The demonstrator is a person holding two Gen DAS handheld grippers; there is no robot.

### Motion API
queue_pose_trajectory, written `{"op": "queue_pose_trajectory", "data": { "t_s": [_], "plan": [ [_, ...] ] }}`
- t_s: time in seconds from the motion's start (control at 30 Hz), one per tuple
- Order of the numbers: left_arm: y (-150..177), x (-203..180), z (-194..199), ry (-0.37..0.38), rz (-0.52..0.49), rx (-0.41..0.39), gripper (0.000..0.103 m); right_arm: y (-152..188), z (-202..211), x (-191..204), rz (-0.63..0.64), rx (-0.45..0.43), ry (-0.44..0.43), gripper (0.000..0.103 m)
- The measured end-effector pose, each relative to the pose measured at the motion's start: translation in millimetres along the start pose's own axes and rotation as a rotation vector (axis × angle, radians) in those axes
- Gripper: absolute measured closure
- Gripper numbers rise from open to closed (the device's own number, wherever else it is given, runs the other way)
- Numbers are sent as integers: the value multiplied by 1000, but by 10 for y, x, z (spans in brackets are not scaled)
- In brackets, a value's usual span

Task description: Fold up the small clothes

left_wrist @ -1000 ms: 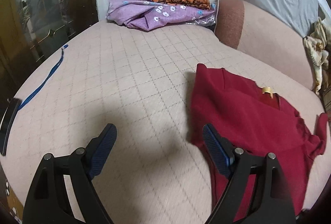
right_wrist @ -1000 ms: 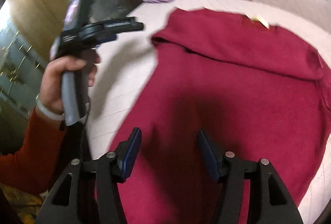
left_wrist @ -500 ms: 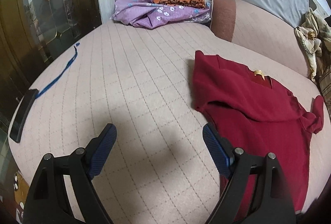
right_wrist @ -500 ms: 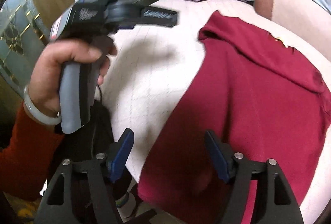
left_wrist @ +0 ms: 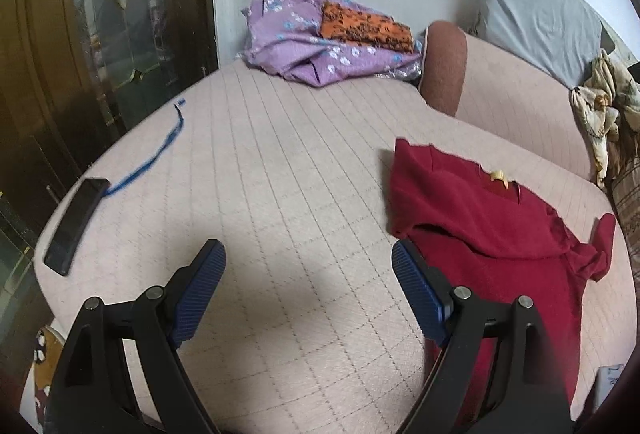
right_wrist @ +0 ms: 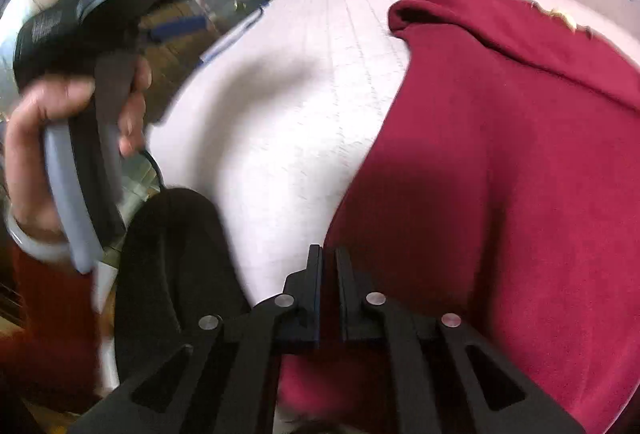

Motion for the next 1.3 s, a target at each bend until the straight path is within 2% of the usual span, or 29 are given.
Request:
{"op": "queue_pose_trajectory", "data": {
  "t_s": [0.07, 0.2, 0.27, 0.33, 0.43, 0.47, 0.5, 0.53, 0.57, 0.6, 0.7, 0.73, 0.77, 0.83, 0.9, 0.97, 1.03, 1.1, 1.17, 1.23, 1.3],
  "plan": [
    [-59, -10, 122, -5, -11, -22, 17, -61, -42, 87, 14, -11, -19, 98],
    [-137, -69, 323, 3, -24, -48, 17, -172, -234, 377, 6, -24, -146, 100],
    [-138, -136, 385, -1, -49, -48, 17, -196, -389, 534, 11, 2, -221, 103],
    [-108, -208, 392, -4, -80, -45, 17, -133, -529, 618, -6, 27, -219, 100],
    [-26, -297, 325, 12, -99, -34, 17, -54, -286, 552, -35, -14, -231, 94],
    [13, -338, 265, 23, -103, -17, 17, -48, -123, 497, -23, -38, -211, 78],
    [49, -384, 212, 36, -104, -1, 17, -43, 73, 416, -14, -72, -168, 66],
    [87, -460, 134, 63, -104, 16, 17, -40, 229, 294, -16, -104, -112, 45],
    [116, -534, 65, 86, -103, 29, 17, -23, 398, 131, -30, -140, -27, 40],
    [143, -607, 11, 104, -103, 43, 17, -11, 544, -59, -46, -166, 74, 40],
    [258, -872, -195, 167, -111, 105, 17, 37, 719, -519, -84, -156, 258, 41],
    [299, -957, -256, 182, -117, 122, 17, 75, 732, -700, -109, -131, 331, 44],
    [345, -1042, -326, 189, -124, 137, 17, 120, 724, -830, -134, -119, 368, 51],
    [433, -1184, -437, 201, -143, 157, 17, 225, 642, -979, -165, -81, 358, 55],
    [533, -1298, -564, 204, -166, 183, 17, 398, 540, -1041, -175, -33, 332, 54],
    [612, -1358, -648, 220, -171, 206, 17, 417, 529, -940, -133, -62, 360, 54],
    [694, -1376, -755, 222, -160, 223, 17, 442, 607, -935, -120, -42, 334, 54],
    [773, -1366, -873, 206, -155, 245, 17, 392, 697, -979, -124, -59, 316, 54],
    [823, -1392, -953, 183, -183, 276, 17, 293, 798, -1132, -134, -90, 361, 48],
    [794, -1435, -933, 211, -191, 261, 17, 229, 864, -1328, -163, -115, 402, 43],
    [774, -1472, -931, 226, -208, 233, 17, 234, 858, -1596, -216, -103, 435, 42]
  ]
}}
Point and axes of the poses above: each gripper's, at about its wrist camera, not at the fingertips, and z roughly against the way its jaws point, x to its left, y to its underside, the point moved 5 cm from there along -z, roughly the way its jaws point, and after that the axes turned 9 degrees about z, right-handed, at the moved point
